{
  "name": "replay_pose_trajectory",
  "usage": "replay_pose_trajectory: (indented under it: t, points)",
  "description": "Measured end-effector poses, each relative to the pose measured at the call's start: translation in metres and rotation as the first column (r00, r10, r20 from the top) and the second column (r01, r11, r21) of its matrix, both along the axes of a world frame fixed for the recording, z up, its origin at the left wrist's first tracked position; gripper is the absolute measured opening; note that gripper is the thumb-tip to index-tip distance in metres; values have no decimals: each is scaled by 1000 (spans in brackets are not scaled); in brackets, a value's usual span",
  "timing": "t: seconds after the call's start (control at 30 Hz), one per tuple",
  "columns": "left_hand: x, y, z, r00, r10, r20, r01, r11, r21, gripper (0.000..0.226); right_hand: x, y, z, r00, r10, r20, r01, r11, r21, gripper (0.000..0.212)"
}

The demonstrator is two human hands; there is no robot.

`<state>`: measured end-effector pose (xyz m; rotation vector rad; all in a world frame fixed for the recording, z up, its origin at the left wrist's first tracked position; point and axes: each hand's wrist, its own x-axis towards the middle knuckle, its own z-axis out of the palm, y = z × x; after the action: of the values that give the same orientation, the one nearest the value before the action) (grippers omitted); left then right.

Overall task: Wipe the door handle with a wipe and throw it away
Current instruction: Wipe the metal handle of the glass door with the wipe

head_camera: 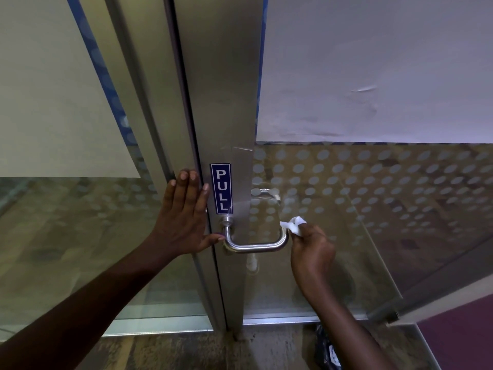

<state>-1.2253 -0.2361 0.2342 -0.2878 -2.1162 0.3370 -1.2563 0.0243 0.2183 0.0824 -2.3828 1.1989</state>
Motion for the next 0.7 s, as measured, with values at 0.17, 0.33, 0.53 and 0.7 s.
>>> replay_pose_trajectory:
  t: [0.17,0.33,0.53,0.7]
  points:
    - [0,0,-1,1000,5,2,-5,1000,2,101,15,-9,-17,987,155,40,-160,969,189,22]
    - [-1,0,-1,1000,1,3,-1,1000,6,101,24,-8,-25,972,233,21,-233,957,170,47]
    - [-2,0,-1,1000,1,-6,-1,1000,5,100,49,-14,-29,956,284,-67,-272,951,149,76]
    - [-2,0,-1,1000,-4,-4,4,1000,4,100,70,-22,-41,936,350,-25,-342,926,158,71]
